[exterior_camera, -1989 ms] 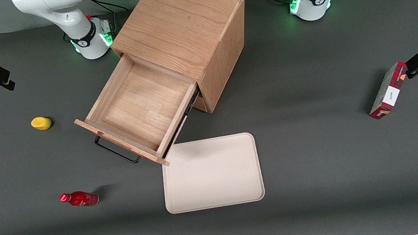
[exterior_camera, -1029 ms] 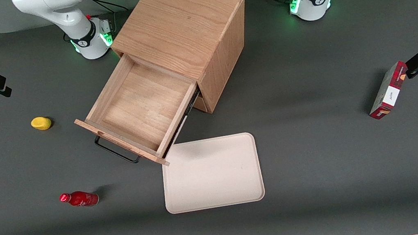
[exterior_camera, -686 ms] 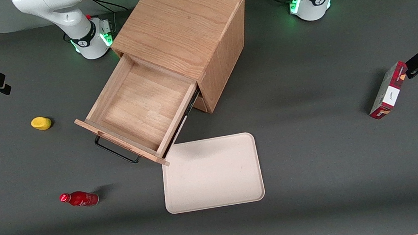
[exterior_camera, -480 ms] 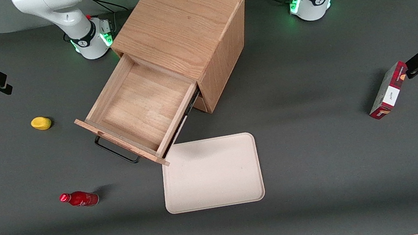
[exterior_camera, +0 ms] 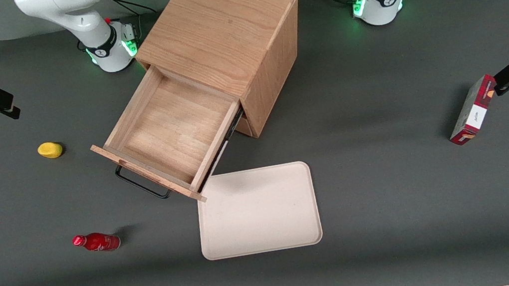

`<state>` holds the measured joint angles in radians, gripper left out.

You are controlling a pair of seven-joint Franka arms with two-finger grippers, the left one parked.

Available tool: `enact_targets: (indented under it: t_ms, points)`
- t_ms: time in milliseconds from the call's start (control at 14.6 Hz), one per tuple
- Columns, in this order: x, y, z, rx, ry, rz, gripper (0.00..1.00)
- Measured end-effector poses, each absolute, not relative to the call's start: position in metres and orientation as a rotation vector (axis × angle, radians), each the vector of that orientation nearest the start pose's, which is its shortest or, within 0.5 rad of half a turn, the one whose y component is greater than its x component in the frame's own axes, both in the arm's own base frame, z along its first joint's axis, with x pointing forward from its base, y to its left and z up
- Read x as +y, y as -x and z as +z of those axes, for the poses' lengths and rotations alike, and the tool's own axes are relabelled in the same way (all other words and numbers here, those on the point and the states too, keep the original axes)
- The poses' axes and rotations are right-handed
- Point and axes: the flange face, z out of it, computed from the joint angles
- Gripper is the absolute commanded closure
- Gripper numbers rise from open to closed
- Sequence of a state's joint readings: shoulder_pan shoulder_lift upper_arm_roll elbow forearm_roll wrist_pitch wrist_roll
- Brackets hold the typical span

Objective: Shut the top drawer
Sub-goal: 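Move the right gripper toward the open drawer's front panel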

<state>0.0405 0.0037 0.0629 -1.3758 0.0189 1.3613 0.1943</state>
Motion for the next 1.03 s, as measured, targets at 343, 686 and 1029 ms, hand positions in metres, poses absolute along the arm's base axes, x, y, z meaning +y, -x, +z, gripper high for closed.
enact_targets:
  t_ms: [343, 686, 1029]
  points:
    - [0.109, -0.581, 0.683, -0.021, 3.080, 0.038, 0.00]
    - [0.129, -0.606, 0.667, -0.125, 3.056, 0.054, 0.00]
    - [0.126, -0.607, 0.665, -0.863, 2.929, 0.055, 0.00]
